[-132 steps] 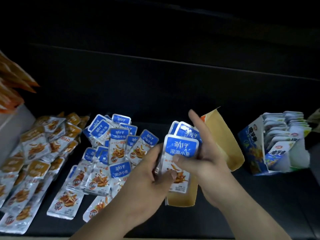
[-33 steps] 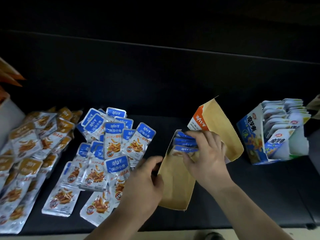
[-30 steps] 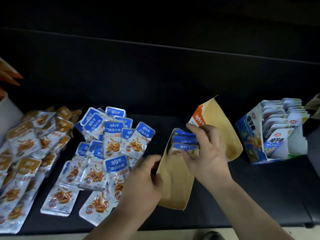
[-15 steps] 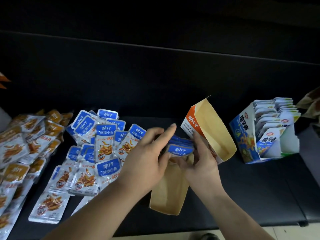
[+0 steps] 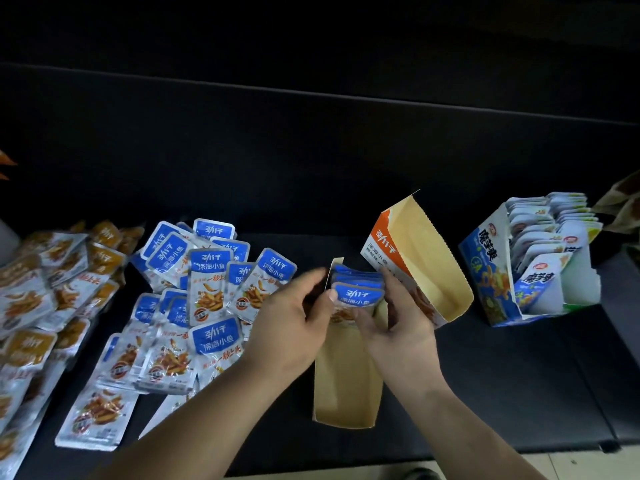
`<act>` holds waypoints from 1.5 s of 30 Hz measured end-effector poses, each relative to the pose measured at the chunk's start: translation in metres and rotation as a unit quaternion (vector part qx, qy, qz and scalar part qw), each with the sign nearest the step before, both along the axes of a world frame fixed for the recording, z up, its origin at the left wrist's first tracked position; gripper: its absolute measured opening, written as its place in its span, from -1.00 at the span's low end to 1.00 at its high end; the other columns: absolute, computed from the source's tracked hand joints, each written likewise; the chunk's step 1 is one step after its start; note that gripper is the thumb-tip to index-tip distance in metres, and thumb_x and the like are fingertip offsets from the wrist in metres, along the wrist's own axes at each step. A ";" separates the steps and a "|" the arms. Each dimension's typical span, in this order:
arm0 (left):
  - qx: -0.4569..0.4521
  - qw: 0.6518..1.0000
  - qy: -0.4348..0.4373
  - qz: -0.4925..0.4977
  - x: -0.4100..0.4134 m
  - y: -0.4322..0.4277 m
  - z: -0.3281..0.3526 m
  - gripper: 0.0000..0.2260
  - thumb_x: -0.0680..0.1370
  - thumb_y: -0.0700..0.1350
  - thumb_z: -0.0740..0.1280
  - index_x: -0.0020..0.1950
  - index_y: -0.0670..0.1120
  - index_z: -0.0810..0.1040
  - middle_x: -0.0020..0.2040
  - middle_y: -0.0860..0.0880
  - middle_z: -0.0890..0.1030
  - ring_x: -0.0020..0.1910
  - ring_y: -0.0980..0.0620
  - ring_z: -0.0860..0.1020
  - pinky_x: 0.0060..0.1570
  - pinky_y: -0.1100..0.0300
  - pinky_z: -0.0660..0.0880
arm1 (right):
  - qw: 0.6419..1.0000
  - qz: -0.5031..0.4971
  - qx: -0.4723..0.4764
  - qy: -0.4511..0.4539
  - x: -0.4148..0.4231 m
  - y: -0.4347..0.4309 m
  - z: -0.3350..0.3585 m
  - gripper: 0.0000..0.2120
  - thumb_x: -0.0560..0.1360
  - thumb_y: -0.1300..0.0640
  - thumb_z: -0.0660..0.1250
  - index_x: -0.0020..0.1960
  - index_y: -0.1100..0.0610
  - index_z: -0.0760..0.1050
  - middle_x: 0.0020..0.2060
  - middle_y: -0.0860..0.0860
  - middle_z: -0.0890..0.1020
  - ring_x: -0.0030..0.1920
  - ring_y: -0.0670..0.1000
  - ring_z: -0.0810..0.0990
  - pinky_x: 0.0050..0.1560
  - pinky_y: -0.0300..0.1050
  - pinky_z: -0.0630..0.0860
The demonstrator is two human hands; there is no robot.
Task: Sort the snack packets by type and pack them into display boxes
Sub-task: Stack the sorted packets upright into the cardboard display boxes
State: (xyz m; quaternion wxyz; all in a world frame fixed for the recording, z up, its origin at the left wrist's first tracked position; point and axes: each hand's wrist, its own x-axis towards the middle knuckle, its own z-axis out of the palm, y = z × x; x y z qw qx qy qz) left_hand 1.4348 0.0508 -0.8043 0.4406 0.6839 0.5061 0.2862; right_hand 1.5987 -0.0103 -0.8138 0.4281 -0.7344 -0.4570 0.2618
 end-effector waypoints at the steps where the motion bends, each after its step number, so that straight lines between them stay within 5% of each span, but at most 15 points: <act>1: -0.004 1.000 -0.001 -0.002 0.000 -0.002 0.001 -0.60 0.67 0.13 0.28 0.51 0.17 0.45 0.19 0.20 0.65 0.17 0.31 0.59 0.16 0.14 0.62 | 1.000 -0.002 0.002 0.014 -0.002 0.000 0.001 -0.33 0.55 0.17 0.49 0.57 -0.11 0.34 0.39 -0.16 0.54 0.46 -0.20 0.42 0.47 -0.01 0.45; 7: -0.026 0.999 -0.027 0.003 0.000 -0.007 0.005 -0.70 0.68 0.08 0.28 0.42 0.18 0.53 0.09 0.24 0.67 0.10 0.38 0.60 0.07 0.27 0.61 | 0.998 0.013 0.063 0.006 -0.002 -0.006 0.001 -0.34 0.57 0.25 0.44 0.57 -0.12 0.32 0.47 -0.13 0.47 0.52 -0.13 0.37 0.48 0.11 0.43; 16: -0.026 1.000 0.002 0.012 0.000 -0.010 0.002 -0.67 0.68 0.12 0.25 0.46 0.21 0.50 0.12 0.24 0.67 0.11 0.34 0.60 0.09 0.15 0.63 | 0.998 0.033 0.030 -0.050 -0.003 0.001 0.005 -0.30 0.61 0.18 0.40 0.60 -0.20 0.17 0.48 -0.13 0.43 0.52 -0.21 0.32 0.52 -0.01 0.37; 19: -0.018 1.000 0.013 0.011 0.003 -0.009 0.004 -0.68 0.69 0.10 0.25 0.45 0.21 0.51 0.07 0.22 0.69 0.04 0.31 0.63 0.02 0.13 0.65 | 0.996 0.050 -0.013 -0.067 0.002 0.004 0.009 -0.23 0.62 0.15 0.38 0.63 -0.27 0.05 0.50 -0.12 0.36 0.54 -0.21 0.25 0.50 -0.25 0.29; 24: -0.003 1.000 0.022 0.014 0.004 -0.009 0.008 -0.73 0.69 0.06 0.27 0.39 0.22 0.54 -0.05 0.20 0.68 -0.07 0.26 0.62 -0.11 0.20 0.60 | 0.995 0.070 -0.053 -0.041 0.006 0.012 0.019 -0.17 0.63 0.18 0.35 0.61 -0.36 -0.06 0.37 -0.24 0.27 0.24 -0.62 0.19 0.20 -0.59 0.24; 26: -0.004 1.000 0.024 0.015 0.003 -0.009 0.008 -0.71 0.69 0.09 0.27 0.41 0.22 0.52 -0.03 0.19 0.67 -0.05 0.28 0.61 -0.09 0.21 0.59 | 0.996 0.065 -0.041 -0.054 0.005 0.011 0.018 -0.16 0.61 0.19 0.37 0.62 -0.33 -0.03 0.40 -0.21 0.29 0.26 -0.63 0.16 0.12 -0.69 0.20; 30: -0.007 1.000 0.022 0.020 0.004 -0.009 0.006 -0.63 0.66 0.16 0.27 0.46 0.17 0.49 0.13 0.18 0.65 0.08 0.26 0.60 0.07 0.13 0.63 | 0.997 0.052 -0.001 -0.048 0.005 0.003 0.009 -0.14 0.56 0.18 0.45 0.64 -0.24 0.03 0.45 -0.15 0.41 0.49 -0.31 0.28 0.47 -0.33 0.28; 33: -0.012 0.999 0.022 0.033 0.003 -0.010 0.002 -0.54 0.64 0.19 0.30 0.52 0.11 0.45 0.26 0.15 0.61 0.20 0.21 0.58 0.16 0.16 0.61 | 0.999 0.032 0.005 -0.034 0.005 0.001 0.010 -0.14 0.55 0.17 0.48 0.64 -0.18 0.04 0.43 -0.14 0.47 0.49 -0.26 0.32 0.44 -0.43 0.26; 37: -0.021 0.999 0.009 0.041 -0.001 -0.016 0.004 -0.56 0.64 0.15 0.32 0.50 0.10 0.45 0.26 0.18 0.59 0.16 0.37 0.54 -0.01 0.49 0.50 | 0.999 0.029 0.027 -0.015 0.004 -0.003 0.019 -0.18 0.55 0.18 0.47 0.53 -0.35 0.08 0.37 -0.24 0.48 0.45 -0.26 0.39 0.47 -0.07 0.43; 40: -0.032 0.998 -0.006 0.059 -0.015 -0.024 0.009 -0.60 0.63 0.11 0.34 0.47 0.11 0.49 0.23 0.20 0.60 0.14 0.38 0.54 0.01 0.46 0.50 | 0.990 0.026 0.080 -0.117 -0.003 -0.005 0.036 -0.37 0.58 0.14 0.41 0.57 -0.11 0.28 0.34 -0.18 0.48 0.41 -0.13 0.46 0.33 0.09 0.55; 42: -0.035 0.996 -0.018 0.084 -0.031 -0.029 0.010 -0.65 0.63 0.04 0.37 0.42 0.11 0.54 0.19 0.21 0.64 0.12 0.34 0.58 0.08 0.37 0.53 | 0.964 0.056 0.158 -0.207 -0.019 -0.003 0.055 -0.51 0.56 0.13 0.38 0.48 0.06 0.44 0.29 -0.09 0.53 0.35 -0.05 0.51 0.26 0.04 0.57; 45: -0.026 0.992 -0.016 0.125 -0.060 -0.034 0.004 -0.73 0.62 -0.07 0.40 0.32 0.08 0.60 0.09 0.21 0.67 0.05 0.29 0.63 0.09 0.32 0.57 | 0.967 0.115 0.184 -0.136 -0.062 0.006 0.067 -0.75 0.56 0.19 0.40 0.24 0.09 0.63 0.13 -0.11 0.62 0.18 -0.07 0.62 0.17 -0.13 0.57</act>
